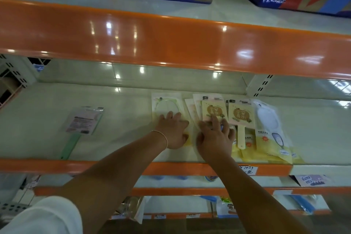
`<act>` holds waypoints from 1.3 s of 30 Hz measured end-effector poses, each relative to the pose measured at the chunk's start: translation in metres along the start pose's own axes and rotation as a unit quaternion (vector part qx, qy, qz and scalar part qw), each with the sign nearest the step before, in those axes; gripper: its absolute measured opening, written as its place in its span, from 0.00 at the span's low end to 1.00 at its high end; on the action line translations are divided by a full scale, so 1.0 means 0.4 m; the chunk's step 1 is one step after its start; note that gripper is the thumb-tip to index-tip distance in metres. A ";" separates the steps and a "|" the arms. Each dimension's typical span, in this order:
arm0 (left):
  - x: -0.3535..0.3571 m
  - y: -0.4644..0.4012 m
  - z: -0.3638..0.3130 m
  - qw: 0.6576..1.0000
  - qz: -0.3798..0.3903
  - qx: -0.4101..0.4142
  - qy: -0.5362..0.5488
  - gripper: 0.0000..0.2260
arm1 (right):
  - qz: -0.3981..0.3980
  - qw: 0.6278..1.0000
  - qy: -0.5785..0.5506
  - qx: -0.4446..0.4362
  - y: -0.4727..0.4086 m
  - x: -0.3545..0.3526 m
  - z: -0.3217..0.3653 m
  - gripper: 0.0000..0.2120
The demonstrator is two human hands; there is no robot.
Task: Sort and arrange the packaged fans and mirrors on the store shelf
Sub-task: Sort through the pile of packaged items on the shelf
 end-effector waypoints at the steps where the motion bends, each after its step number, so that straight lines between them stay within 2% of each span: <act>1: -0.002 -0.003 -0.006 1.000 0.001 0.002 0.000 0.21 | -0.001 1.000 -0.001 0.000 -0.001 -0.001 -0.009 0.16; 16: -0.014 -0.092 -0.167 0.999 0.015 0.046 -0.026 0.26 | 0.012 0.999 -0.015 0.026 -0.022 -0.027 -0.142 0.16; 31: -0.016 -0.194 -0.343 0.999 -0.004 0.026 -0.039 0.27 | 0.022 0.998 0.000 0.052 -0.043 -0.057 -0.331 0.16; 36: -0.025 -0.180 -0.310 0.999 -0.025 0.026 -0.008 0.25 | 0.040 0.997 -0.008 0.062 -0.053 -0.064 -0.318 0.17; 39: -0.032 -0.150 -0.216 0.999 -0.046 -0.014 0.001 0.24 | 0.039 0.997 -0.017 0.058 -0.051 -0.068 -0.290 0.18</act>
Point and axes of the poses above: each hand's wrist, its own y-axis away from the middle knuckle, its own x-axis out of the palm, z = x × y, the point moved 5 cm from there along -y, towards the middle knuckle, and after that the axes turned 2 degrees about -x, right-handed, at the moved point
